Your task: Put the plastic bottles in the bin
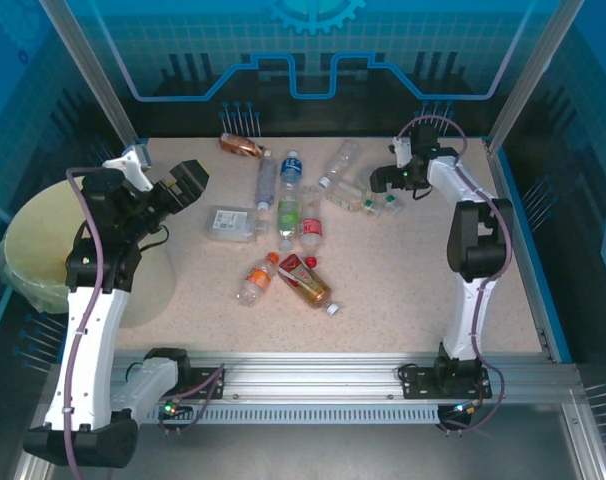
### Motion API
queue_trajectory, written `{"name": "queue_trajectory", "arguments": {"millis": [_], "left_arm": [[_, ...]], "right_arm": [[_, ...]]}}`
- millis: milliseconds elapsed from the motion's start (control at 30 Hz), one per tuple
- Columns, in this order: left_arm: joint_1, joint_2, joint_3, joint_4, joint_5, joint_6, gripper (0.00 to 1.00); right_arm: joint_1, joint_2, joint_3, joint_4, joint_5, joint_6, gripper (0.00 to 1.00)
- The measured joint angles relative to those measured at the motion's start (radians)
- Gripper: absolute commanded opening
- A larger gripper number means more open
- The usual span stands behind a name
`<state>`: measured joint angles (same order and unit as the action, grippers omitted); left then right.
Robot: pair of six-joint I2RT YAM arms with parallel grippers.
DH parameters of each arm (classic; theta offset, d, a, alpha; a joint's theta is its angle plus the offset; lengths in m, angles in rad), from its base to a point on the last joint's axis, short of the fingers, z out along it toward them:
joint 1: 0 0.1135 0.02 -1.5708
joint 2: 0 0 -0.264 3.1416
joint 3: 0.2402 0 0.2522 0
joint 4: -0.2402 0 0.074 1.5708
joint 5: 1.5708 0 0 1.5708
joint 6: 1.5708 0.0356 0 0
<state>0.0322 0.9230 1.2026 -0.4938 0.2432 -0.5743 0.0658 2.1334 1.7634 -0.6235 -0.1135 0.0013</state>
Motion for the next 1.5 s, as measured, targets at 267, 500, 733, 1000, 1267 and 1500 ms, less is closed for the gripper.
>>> {"name": "queue_trajectory", "arguments": {"millis": [267,500,733,1000,1267,1500], "left_arm": [[-0.002,0.0,-0.016,-0.006,-0.019,0.002,0.99],[-0.003,0.0,-0.024,-0.025,-0.03,0.008,0.99],[-0.003,0.0,-0.029,-0.026,-0.03,0.008,0.99],[-0.003,-0.001,-0.043,-0.025,-0.03,0.007,0.99],[-0.003,-0.002,-0.074,-0.009,-0.01,-0.003,0.99],[-0.044,-0.002,-0.094,0.025,0.017,-0.019,0.99]], "right_arm": [[0.055,0.14,0.131,-0.111,0.099,-0.002,0.88],[0.062,0.149,0.132,-0.146,0.148,0.039,0.75],[0.062,0.14,0.035,-0.12,0.164,0.048,0.76],[0.064,0.084,-0.054,-0.089,0.168,0.042,0.6],[0.064,0.027,-0.14,-0.046,0.182,0.043,0.41],[0.066,-0.099,-0.264,-0.011,0.185,0.063,0.33]]}}
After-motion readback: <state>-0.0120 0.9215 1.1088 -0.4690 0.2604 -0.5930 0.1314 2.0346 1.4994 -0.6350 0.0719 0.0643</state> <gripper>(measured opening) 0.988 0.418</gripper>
